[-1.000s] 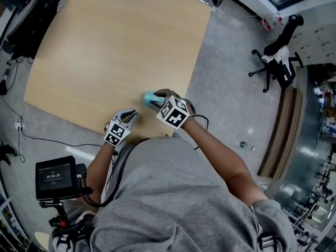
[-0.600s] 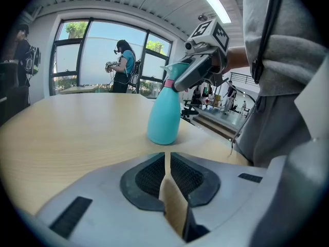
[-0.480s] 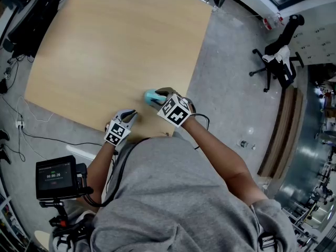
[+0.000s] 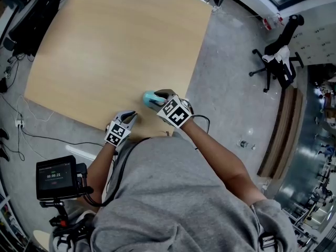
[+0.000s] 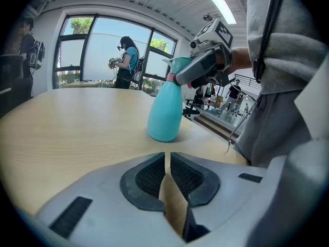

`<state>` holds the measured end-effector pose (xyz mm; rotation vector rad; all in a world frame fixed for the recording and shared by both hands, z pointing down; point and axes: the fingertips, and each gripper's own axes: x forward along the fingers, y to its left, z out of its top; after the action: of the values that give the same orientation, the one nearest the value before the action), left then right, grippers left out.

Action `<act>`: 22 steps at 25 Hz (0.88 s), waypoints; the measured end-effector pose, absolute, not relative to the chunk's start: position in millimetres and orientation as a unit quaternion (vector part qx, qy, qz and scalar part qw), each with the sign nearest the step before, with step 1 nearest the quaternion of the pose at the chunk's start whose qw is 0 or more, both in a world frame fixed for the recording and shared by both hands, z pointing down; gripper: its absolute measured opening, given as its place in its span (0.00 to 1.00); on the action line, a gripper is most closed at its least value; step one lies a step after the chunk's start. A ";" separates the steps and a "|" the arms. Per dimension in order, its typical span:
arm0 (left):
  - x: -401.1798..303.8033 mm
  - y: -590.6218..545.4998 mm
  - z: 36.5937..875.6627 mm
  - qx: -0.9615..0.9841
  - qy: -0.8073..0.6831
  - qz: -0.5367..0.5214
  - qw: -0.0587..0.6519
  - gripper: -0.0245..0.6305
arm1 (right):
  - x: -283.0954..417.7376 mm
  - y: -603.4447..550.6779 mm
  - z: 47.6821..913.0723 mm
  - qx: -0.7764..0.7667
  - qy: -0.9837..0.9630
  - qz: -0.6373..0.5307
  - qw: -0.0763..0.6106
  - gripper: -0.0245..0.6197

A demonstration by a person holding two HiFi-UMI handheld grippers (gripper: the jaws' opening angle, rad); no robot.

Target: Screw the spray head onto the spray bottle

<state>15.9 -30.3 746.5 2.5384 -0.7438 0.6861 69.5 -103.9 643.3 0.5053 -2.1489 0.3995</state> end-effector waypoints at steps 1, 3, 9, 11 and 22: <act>16.4 -31.5 746.6 0.909 -0.267 0.245 0.205 0.10 | 69.8 -103.6 643.8 0.203 -0.863 0.162 0.434 0.27; 17.2 -33.1 745.4 0.909 -0.270 0.241 0.207 0.10 | 70.4 -102.6 646.0 0.201 -0.863 0.163 0.435 0.26; 15.9 -38.5 738.6 0.911 -0.277 0.230 0.201 0.10 | 71.5 -105.6 646.1 0.198 -0.864 0.162 0.433 0.27; 15.2 -41.3 736.2 0.912 -0.279 0.226 0.199 0.10 | 71.0 -106.3 645.7 0.195 -0.863 0.161 0.437 0.27; 11.6 -63.1 721.1 0.913 -0.296 0.207 0.187 0.10 | 71.7 -101.8 644.5 0.184 -0.871 0.151 0.430 0.27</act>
<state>11.6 -63.1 721.1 2.5713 -0.8344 0.5829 71.7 -101.8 644.5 0.4604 -2.1731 0.3779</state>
